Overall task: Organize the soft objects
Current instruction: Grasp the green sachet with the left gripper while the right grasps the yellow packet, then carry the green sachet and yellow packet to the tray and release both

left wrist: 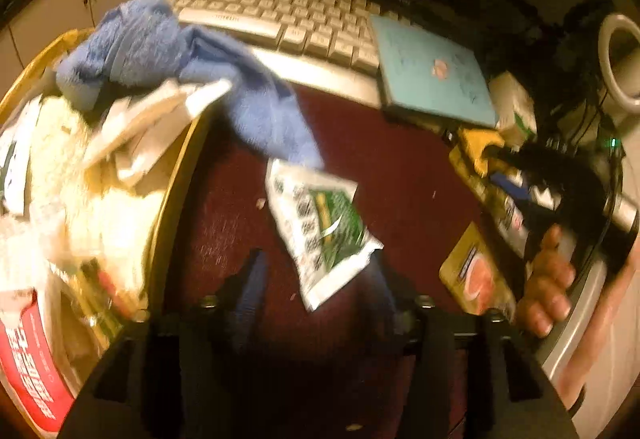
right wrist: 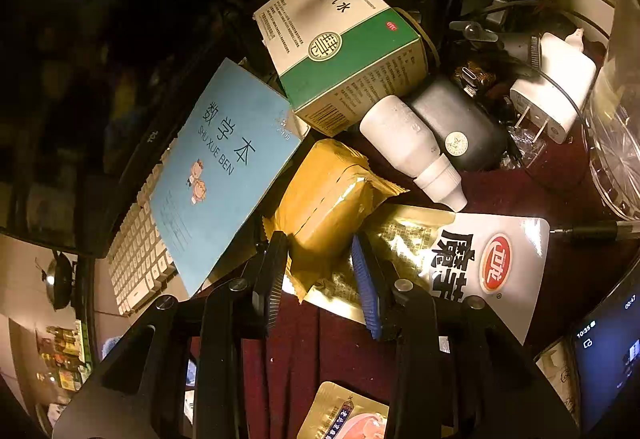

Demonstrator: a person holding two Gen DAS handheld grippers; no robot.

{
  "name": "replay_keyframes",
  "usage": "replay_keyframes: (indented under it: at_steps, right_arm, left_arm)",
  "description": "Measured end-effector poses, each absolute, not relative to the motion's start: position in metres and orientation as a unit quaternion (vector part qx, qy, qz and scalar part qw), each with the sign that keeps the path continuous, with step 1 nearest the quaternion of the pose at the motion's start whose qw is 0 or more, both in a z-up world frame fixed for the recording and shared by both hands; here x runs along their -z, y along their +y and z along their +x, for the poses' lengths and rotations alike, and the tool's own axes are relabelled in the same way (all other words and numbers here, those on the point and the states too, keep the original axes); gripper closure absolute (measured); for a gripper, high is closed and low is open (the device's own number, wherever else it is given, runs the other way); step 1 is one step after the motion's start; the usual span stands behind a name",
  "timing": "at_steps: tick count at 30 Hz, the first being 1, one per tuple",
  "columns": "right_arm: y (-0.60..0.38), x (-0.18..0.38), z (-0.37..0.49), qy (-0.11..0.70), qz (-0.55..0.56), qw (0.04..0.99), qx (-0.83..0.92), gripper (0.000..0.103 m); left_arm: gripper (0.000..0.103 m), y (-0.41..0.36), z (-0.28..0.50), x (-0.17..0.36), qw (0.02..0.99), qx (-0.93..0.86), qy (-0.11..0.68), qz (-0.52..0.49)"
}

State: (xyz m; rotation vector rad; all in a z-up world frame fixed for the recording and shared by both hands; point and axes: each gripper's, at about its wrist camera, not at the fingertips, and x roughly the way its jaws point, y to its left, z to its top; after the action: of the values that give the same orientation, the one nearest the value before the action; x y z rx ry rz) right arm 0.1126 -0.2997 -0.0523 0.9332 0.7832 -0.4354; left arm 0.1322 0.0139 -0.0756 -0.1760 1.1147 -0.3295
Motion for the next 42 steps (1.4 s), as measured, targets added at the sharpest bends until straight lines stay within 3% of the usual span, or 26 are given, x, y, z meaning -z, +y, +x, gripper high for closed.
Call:
replay_keyframes:
  at_steps: [6,9,13,18,19,27,42]
  right_arm:
    - [-0.303,0.053,0.112,0.359,0.443,0.797,0.199,0.069]
    - [-0.311,0.052,0.106,0.346,0.456,0.795,0.203,0.069]
    - [-0.314,0.054,0.112,0.352,0.455,0.794,0.199,0.072]
    - [-0.313,0.053,0.111,0.351,0.449,0.798,0.195,0.081]
    - [-0.314,0.052,0.11,0.349,0.451,0.799,0.193,0.087]
    - [-0.295,0.035,0.079,0.327,0.438,0.824,0.149,0.088]
    - [-0.157,-0.012,0.093,0.335,0.309,0.874,-0.167,0.088]
  left_arm:
    - [0.042,-0.018,0.154,0.076,0.85,0.109,0.515,-0.025]
    - [0.059,-0.021,0.15,0.079,0.859,0.099,0.502,-0.015]
    - [0.066,-0.013,0.141,0.077,0.858,0.113,0.501,-0.018]
    - [0.066,0.01,0.124,0.076,0.848,0.147,0.502,-0.081]
    - [0.066,0.013,0.118,0.075,0.847,0.151,0.502,-0.088]
    - [0.066,0.028,0.081,0.053,0.852,0.185,0.473,-0.125]
    - [0.065,0.115,0.04,-0.003,0.887,0.137,0.409,-0.168]
